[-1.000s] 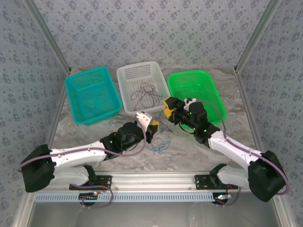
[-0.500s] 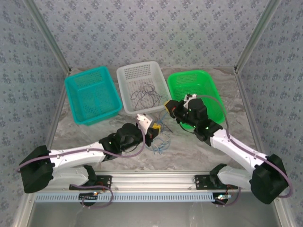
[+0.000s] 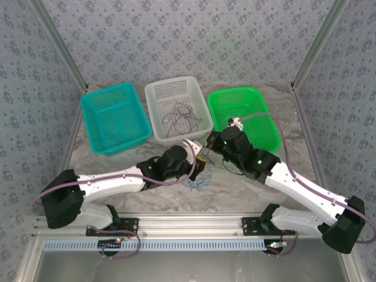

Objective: Untangle the cables

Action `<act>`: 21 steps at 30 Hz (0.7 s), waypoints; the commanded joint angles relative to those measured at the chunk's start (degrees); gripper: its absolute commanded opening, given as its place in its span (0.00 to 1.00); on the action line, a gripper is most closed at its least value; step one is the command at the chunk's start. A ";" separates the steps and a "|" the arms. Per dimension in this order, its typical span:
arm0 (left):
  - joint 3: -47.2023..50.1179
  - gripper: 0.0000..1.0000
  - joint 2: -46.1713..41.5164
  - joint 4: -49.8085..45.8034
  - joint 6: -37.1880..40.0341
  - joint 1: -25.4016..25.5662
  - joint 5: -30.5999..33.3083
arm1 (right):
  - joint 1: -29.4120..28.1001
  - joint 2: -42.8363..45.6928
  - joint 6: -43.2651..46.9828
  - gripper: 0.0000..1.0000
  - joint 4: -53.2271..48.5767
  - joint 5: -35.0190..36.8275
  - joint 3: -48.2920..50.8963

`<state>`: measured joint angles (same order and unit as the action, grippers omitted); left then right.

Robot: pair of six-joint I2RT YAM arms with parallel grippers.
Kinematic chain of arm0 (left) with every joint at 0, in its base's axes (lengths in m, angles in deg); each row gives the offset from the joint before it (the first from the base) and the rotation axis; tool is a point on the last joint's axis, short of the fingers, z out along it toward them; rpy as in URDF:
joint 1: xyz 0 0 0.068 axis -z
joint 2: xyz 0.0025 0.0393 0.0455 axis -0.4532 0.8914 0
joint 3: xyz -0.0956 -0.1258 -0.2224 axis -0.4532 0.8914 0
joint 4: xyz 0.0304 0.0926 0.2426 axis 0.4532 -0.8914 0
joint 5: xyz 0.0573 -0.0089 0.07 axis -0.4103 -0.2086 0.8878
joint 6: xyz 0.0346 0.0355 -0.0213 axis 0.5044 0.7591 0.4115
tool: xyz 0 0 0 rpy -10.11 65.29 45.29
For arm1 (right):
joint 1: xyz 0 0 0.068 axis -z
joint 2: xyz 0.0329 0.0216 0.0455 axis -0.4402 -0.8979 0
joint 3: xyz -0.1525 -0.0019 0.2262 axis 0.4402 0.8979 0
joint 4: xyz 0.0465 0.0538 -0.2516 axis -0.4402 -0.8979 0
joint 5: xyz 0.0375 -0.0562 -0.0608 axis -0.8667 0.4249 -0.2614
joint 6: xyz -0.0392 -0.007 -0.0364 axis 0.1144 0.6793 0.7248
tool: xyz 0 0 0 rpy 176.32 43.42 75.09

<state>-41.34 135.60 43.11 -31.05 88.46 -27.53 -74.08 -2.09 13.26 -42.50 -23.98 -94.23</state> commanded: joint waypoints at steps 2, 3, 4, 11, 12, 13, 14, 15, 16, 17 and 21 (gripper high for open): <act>-0.66 0.05 0.19 -2.06 -0.05 -0.43 -5.00 | -0.29 -1.34 8.04 0.00 -5.63 6.19 -4.83; -0.58 0.07 -0.41 -1.84 0.70 -0.45 -5.83 | 0.01 -1.37 8.89 0.00 -6.64 6.41 -5.51; -0.55 0.07 -1.06 -1.74 1.65 -0.52 -6.82 | 0.55 -1.19 9.41 0.00 -7.58 6.49 -6.13; -2.76 0.02 0.28 -1.56 5.77 -0.42 -16.39 | 2.14 -3.28 12.74 0.00 -9.25 2.33 -9.89; -3.39 0.02 1.21 -1.42 5.72 -0.43 -17.84 | 2.02 -3.77 12.79 0.00 -9.27 1.84 -10.15; -3.80 0.01 2.01 -1.07 5.48 -0.41 -18.92 | 1.94 -4.11 12.64 0.00 -9.04 1.56 -10.35; -3.91 0.01 2.55 -0.64 5.16 -0.41 -19.69 | 1.91 -4.24 12.45 0.00 -8.99 1.63 -10.23; -3.86 0.01 2.91 0.10 4.88 -0.43 -20.45 | 1.92 -4.09 12.37 0.00 -9.00 1.79 -10.10; -3.64 0.01 3.01 0.80 4.52 -0.43 -20.92 | 1.93 -3.91 12.35 0.00 -9.22 2.21 -10.09; -3.47 0.02 3.01 1.11 4.41 -0.43 -21.37 | 2.01 -3.55 12.28 0.00 -9.44 2.55 -10.01; -3.80 0.02 3.34 0.07 4.75 -0.43 -20.83 | 3.15 -3.10 12.05 0.00 -9.07 1.28 -9.84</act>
<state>-44.29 138.15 45.27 -26.96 87.68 -44.14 -71.72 -5.94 24.08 -53.35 -23.31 -102.34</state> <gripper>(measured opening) 0.057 0.075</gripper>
